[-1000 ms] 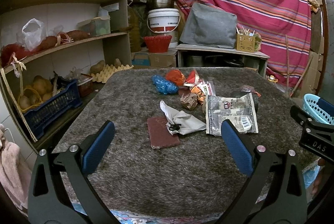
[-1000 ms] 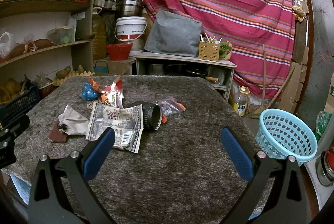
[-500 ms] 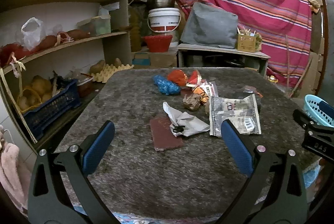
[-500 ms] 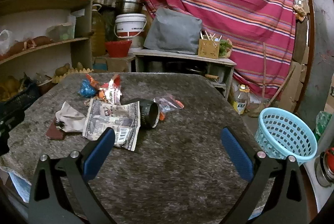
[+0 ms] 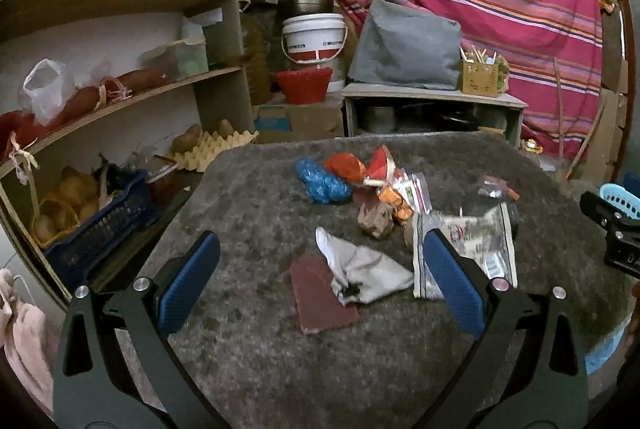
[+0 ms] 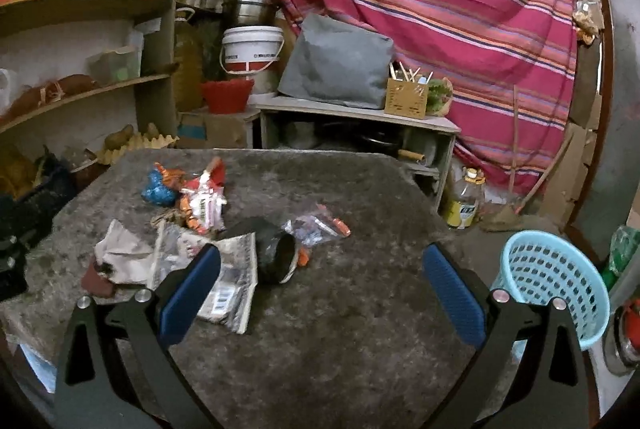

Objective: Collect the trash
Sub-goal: 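Grasp the white cloth with the left tool while the right tool grasps the silver wrapper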

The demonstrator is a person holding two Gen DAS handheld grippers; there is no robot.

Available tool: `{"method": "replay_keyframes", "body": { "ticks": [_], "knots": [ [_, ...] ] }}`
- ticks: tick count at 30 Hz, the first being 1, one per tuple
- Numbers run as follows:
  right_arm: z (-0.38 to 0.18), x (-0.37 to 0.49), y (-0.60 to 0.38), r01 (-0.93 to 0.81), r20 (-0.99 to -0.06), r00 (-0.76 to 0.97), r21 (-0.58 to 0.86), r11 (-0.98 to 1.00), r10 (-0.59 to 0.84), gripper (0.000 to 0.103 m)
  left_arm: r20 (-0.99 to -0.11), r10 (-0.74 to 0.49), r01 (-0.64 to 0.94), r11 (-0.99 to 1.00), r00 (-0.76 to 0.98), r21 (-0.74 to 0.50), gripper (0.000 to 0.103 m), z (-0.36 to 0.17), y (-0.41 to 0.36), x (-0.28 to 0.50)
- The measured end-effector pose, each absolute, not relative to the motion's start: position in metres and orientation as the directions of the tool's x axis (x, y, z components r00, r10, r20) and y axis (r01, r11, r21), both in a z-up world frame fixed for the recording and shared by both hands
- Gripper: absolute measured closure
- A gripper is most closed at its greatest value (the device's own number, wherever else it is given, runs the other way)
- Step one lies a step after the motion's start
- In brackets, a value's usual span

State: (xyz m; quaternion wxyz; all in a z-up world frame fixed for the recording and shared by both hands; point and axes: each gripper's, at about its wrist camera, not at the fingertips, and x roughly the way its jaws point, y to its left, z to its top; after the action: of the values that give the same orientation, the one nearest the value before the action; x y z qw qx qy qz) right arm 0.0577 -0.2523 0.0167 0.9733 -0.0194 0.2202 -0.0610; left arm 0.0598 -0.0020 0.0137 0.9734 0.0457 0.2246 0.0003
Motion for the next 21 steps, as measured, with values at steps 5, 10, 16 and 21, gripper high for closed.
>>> {"method": "replay_keyframes", "body": {
  "ticks": [5,10,16,21],
  "knots": [
    [0.023,0.072,-0.256,0.103,-0.436,0.891,-0.074,0.992,-0.125,0.004,-0.426,0.038,-0.008,0.997,0.904,0.071,0.005,0.020,0.005,0.075],
    [0.013,0.080,-0.261,0.117,-0.447,0.884,-0.065,0.991,-0.134,0.004,-0.445,0.047,-0.018,0.997,0.894,0.069,0.005,0.009,0.011,0.084],
    [-0.013,0.093,-0.266,0.116,-0.519,0.846,-0.040,0.992,-0.120,0.004,-0.485,0.028,0.002,0.998,0.874,0.062,0.005,-0.007,0.013,0.087],
    [-0.022,0.095,-0.262,0.141,-0.527,0.832,-0.101,0.985,-0.173,0.004,-0.494,0.018,0.016,0.998,0.870,0.065,0.005,-0.014,0.015,0.085]
  ]
}}
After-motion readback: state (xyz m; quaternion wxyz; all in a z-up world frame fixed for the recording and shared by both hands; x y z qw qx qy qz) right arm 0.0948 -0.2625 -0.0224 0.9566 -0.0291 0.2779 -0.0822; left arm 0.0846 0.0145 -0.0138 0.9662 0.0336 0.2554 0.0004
